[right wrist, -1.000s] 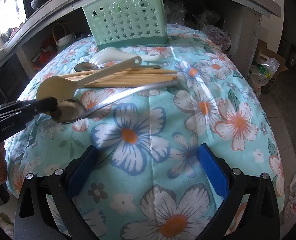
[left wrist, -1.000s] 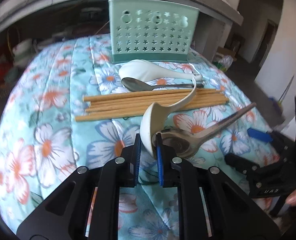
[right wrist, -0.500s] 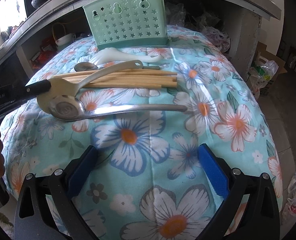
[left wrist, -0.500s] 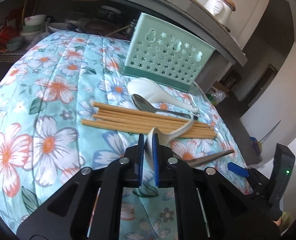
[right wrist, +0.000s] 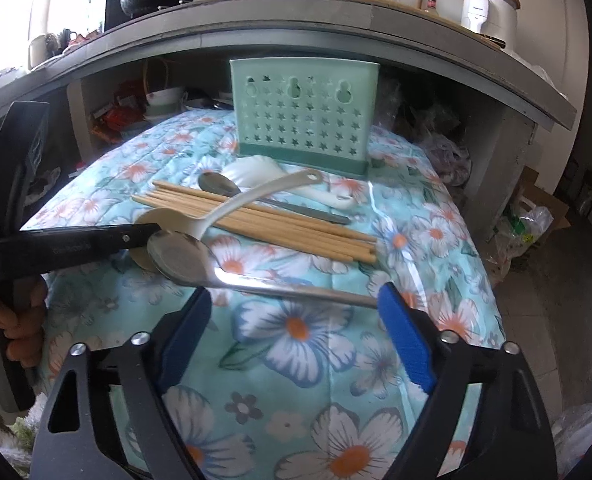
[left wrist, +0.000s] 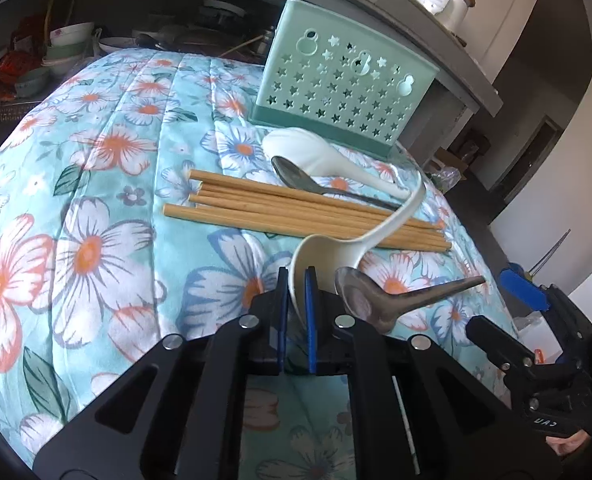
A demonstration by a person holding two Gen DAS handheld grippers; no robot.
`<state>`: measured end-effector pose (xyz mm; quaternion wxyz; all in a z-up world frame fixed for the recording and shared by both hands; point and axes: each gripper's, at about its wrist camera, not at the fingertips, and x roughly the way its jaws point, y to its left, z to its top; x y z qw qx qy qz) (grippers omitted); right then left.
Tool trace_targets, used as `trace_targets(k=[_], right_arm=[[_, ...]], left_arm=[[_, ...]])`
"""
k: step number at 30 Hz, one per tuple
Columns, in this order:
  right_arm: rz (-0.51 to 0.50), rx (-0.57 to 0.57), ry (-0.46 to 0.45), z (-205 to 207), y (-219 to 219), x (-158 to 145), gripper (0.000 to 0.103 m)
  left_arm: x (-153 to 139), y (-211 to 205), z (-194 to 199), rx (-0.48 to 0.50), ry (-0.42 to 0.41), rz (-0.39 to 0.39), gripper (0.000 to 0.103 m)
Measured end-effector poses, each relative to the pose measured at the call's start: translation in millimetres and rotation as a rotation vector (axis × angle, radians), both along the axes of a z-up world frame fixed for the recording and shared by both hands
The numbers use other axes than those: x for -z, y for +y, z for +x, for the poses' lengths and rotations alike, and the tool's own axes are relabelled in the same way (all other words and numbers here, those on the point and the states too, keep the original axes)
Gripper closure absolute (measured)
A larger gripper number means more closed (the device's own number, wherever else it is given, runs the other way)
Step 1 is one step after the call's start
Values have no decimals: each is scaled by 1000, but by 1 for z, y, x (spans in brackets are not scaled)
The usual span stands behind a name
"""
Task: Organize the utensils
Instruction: 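Lift the white spoon with the left gripper while the right gripper grasps a metal spoon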
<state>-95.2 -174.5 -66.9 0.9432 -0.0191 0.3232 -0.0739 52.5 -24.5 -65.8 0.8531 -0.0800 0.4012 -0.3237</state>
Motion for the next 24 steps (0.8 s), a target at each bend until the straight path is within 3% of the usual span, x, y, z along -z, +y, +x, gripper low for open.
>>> trace_targets(k=[14, 24], right_arm=[[-229, -246, 10, 17, 74, 10, 60], [-339, -272, 84, 46, 96, 29, 79]], left_arm=[[-66, 37, -21, -109, -248, -11, 100], [-82, 61, -21, -192, -286, 18, 100]])
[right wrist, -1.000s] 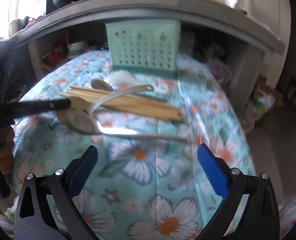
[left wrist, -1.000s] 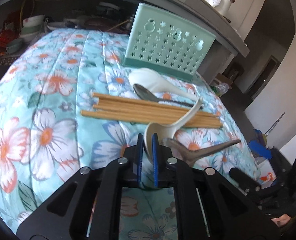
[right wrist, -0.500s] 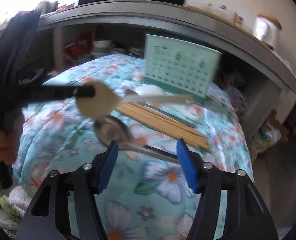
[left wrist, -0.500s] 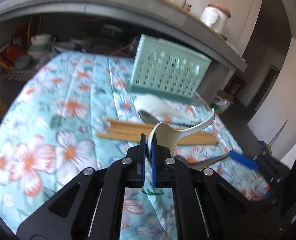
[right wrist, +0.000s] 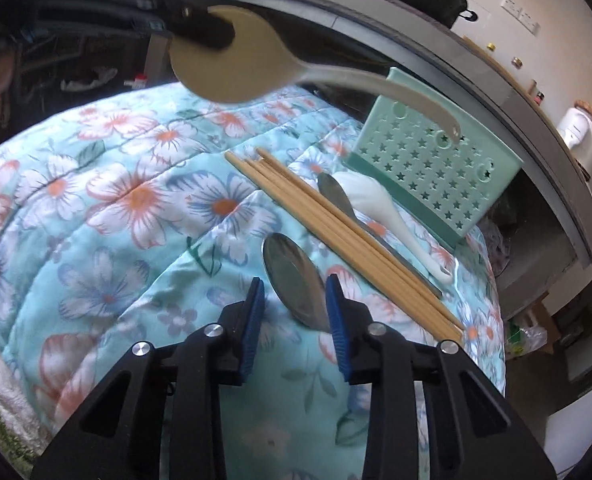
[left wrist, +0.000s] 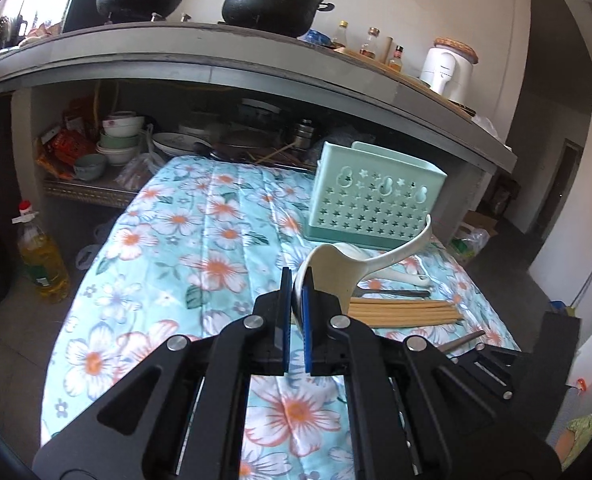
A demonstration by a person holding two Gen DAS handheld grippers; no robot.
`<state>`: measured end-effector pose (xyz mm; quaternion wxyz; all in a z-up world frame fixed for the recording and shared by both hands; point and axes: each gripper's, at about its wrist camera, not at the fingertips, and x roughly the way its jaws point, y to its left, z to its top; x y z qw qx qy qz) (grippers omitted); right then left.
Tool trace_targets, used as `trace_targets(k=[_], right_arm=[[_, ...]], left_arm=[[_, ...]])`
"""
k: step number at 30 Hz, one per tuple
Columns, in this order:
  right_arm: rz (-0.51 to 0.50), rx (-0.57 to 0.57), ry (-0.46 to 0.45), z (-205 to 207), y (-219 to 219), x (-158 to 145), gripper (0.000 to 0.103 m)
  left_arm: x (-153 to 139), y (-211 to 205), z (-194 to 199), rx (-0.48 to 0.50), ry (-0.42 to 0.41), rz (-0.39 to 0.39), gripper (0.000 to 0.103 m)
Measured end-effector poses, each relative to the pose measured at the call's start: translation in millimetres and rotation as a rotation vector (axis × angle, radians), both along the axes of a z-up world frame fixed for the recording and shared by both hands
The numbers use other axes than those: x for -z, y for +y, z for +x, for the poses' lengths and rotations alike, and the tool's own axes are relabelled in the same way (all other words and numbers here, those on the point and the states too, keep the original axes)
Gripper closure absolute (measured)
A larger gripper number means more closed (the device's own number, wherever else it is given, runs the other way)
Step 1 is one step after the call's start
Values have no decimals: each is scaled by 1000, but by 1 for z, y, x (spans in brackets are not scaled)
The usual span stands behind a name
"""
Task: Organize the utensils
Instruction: 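Lift the white spoon with the left gripper while the right gripper grasps a metal spoon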
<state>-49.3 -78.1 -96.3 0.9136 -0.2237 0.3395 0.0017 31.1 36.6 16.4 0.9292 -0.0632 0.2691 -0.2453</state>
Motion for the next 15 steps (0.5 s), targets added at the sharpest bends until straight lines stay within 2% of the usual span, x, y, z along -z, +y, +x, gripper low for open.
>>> trace_targets(k=[3, 9, 14, 15], right_arm=[[17, 4, 20, 6, 1, 4, 92], [61, -26, -5, 1, -3, -7, 95], [119, -59, -35, -8, -15, -25, 97], [123, -64, -44, -9, -18, -29, 98]], left_arm=[[-8, 3, -2, -11, -21, 11, 100], [-36, -1, 1, -28, -112, 56, 100], [-76, -22, 21, -19, -232, 146, 100], [-89, -30, 28, -14, -275, 189, 100]])
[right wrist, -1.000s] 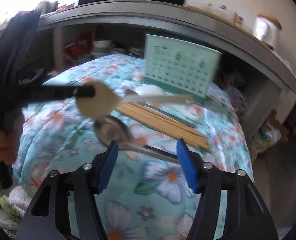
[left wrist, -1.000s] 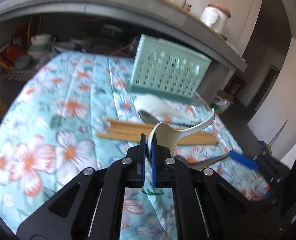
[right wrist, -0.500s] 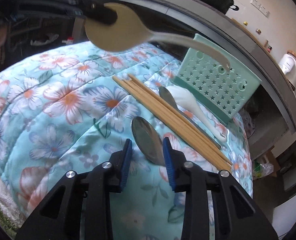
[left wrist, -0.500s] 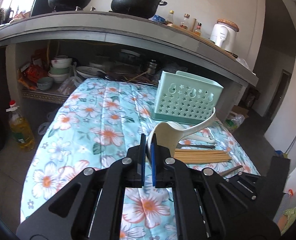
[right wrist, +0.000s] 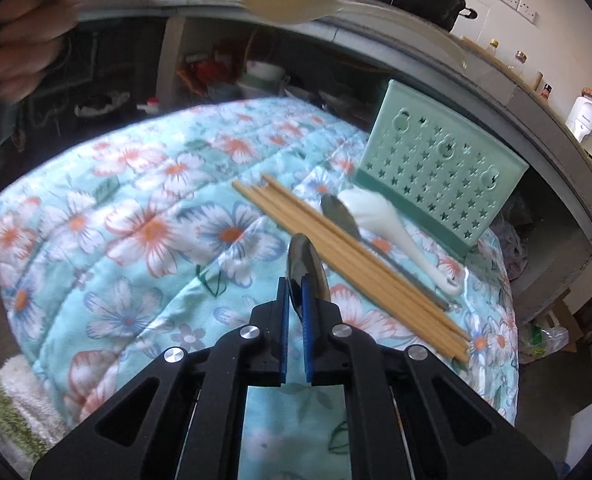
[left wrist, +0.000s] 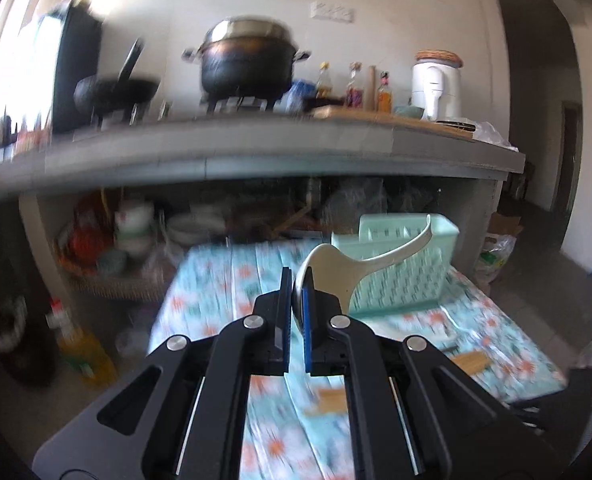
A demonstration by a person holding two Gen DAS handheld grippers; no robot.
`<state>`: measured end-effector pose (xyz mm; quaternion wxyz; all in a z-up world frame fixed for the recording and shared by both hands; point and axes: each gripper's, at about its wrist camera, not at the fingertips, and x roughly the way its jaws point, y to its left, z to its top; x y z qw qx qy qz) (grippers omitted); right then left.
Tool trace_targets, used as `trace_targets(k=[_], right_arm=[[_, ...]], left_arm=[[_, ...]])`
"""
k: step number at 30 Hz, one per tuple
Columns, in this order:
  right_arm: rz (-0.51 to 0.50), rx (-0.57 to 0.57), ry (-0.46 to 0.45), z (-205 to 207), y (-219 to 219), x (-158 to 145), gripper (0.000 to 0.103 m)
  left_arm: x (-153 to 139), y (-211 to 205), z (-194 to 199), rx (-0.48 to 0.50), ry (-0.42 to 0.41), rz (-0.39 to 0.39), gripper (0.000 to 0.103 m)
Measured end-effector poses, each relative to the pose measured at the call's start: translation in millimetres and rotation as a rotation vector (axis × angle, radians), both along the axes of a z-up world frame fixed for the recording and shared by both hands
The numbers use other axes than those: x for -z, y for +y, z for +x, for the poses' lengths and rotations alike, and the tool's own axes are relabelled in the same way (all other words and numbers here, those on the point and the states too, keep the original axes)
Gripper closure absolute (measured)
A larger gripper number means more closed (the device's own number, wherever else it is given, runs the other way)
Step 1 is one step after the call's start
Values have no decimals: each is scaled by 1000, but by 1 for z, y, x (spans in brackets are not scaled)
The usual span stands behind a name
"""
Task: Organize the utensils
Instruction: 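Lift the white spoon with the left gripper while the right gripper grasps a metal spoon, then lower the white spoon into the green holder and open the left gripper while the right lifts the metal spoon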
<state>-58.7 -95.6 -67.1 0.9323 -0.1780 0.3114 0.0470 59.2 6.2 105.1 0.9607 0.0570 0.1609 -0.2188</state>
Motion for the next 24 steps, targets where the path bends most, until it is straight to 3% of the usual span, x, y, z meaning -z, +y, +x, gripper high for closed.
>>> trace_targets(k=[3, 8, 14, 17, 24], right_arm=[[12, -11, -31, -5, -8, -10, 99], [68, -7, -64, -10, -25, -24, 99], [117, -8, -93, -11, -40, -33, 99], [126, -10, -99, -12, -44, -33, 99], [147, -5, -98, -14, -49, -29, 99]], left_arm=[[-19, -23, 14, -12, -86, 132, 100], [-34, -62, 35, -17, -215, 418, 100], [-33, -99, 68, 27, -231, 732, 100], [-32, -110, 87, 38, -216, 831, 100], [-30, -140, 109, 126, -149, 968, 100]])
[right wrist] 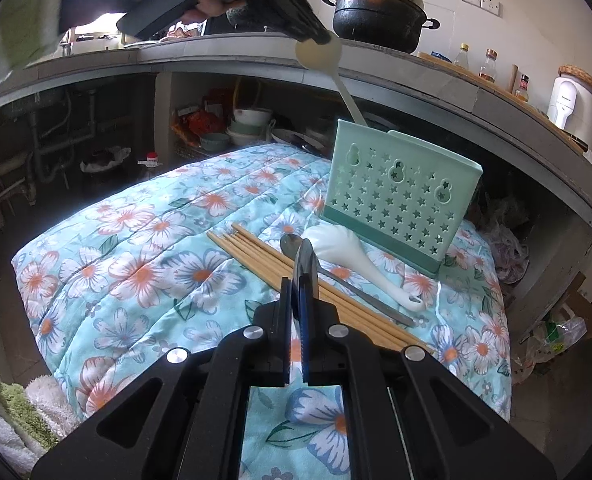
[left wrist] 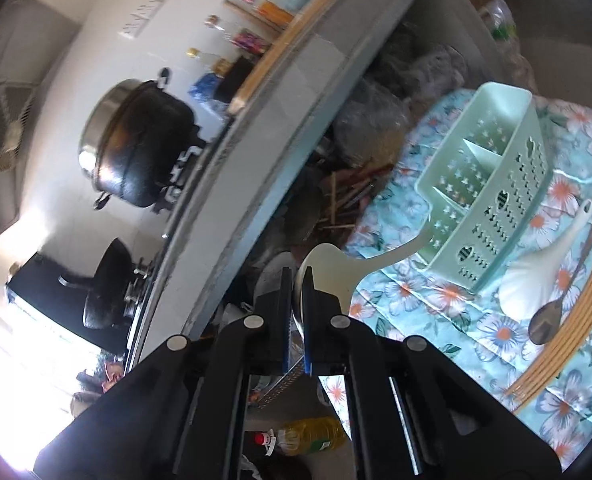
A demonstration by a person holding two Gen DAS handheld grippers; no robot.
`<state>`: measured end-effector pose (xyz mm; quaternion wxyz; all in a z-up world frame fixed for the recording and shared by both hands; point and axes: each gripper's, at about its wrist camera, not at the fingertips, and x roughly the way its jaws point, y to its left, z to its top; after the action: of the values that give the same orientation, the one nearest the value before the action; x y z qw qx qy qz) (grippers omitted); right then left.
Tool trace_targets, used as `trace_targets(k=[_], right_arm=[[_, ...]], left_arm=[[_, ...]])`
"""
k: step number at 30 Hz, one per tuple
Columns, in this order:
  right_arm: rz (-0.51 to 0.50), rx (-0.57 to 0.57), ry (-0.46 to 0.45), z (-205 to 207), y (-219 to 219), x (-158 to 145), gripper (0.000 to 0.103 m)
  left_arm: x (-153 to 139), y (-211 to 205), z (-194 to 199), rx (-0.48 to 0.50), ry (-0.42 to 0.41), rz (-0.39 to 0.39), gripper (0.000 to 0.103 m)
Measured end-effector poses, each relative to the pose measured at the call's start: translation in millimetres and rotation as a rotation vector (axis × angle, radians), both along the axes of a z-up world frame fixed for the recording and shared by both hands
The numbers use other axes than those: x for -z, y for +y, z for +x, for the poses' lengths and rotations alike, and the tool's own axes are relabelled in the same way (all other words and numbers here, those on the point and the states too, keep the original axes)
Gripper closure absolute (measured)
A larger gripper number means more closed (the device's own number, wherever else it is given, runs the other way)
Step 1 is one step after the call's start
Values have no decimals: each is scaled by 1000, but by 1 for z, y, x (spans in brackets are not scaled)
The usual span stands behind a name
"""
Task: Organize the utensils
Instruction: 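Lower the white spoon into the green holder and open the left gripper while the right lifts the metal spoon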
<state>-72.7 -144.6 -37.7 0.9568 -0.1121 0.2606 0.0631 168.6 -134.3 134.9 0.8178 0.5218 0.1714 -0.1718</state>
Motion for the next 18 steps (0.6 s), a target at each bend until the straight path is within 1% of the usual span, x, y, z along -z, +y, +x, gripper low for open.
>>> trace_targets(k=[2, 4, 6, 7, 8, 10, 13, 14, 15, 16, 18], right_arm=[[7, 6, 0, 0, -4, 0, 99], [13, 10, 0, 0, -7, 0, 99], [21, 12, 2, 0, -9, 1, 99], [26, 13, 3, 1, -10, 1, 99], [32, 14, 4, 1, -11, 1, 99], [35, 17, 4, 1, -12, 2, 99], [44, 22, 4, 1, -15, 1, 99], [48, 27, 4, 1, -18, 0, 99], [52, 29, 4, 1, -19, -1, 99], [60, 33, 6, 2, -21, -2, 99], [70, 40, 8, 2, -25, -3, 99]], left_arm=[[6, -7, 4, 6, 20, 63, 100], [13, -15, 9, 2, 47, 104, 100], [20, -22, 16, -8, 75, 132, 100], [24, -25, 20, -16, 92, 136, 99], [26, -28, 26, -28, 112, 128, 96], [27, -32, 35, -43, 152, 87, 96], [25, -35, 51, -73, 259, -32, 94], [24, -34, 54, -80, 283, -73, 88], [23, -34, 58, -84, 297, -104, 80], [22, -34, 61, -88, 308, -136, 75], [15, -28, 67, -97, 328, -237, 61]])
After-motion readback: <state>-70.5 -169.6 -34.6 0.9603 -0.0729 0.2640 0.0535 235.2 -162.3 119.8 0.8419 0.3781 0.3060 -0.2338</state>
